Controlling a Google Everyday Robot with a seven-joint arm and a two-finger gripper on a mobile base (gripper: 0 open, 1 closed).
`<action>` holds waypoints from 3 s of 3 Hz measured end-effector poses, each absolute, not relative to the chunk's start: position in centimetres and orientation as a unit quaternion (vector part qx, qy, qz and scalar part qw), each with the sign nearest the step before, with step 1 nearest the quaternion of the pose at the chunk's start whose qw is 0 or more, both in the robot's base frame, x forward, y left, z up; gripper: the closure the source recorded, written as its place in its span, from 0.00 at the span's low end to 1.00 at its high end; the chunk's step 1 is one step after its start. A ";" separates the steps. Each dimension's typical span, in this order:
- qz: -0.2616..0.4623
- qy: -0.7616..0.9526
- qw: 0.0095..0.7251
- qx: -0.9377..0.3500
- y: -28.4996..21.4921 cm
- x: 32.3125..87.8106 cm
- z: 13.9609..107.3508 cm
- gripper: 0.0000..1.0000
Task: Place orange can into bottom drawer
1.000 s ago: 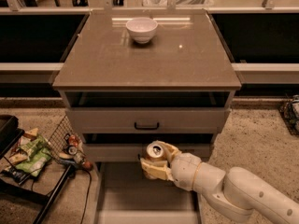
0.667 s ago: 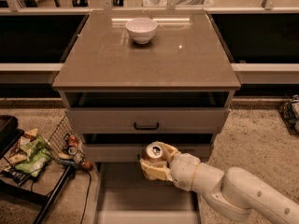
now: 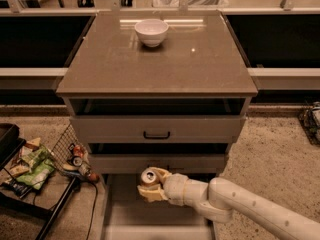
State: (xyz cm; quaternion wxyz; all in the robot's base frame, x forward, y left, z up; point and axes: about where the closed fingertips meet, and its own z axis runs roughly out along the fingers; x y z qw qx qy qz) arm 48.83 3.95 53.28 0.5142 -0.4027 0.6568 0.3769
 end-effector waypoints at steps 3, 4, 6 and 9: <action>0.386 0.632 0.515 -0.432 6.4 50.9 35.7 1.00; 0.387 0.634 0.515 -0.428 6.4 50.9 35.3 1.00; 0.392 0.617 0.489 -0.476 9.4 51.1 30.8 1.00; 0.469 0.557 0.485 -0.484 12.0 51.1 18.5 1.00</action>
Offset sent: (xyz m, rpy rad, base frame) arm 0.0294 0.0271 -0.2044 0.0131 -0.0555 0.0856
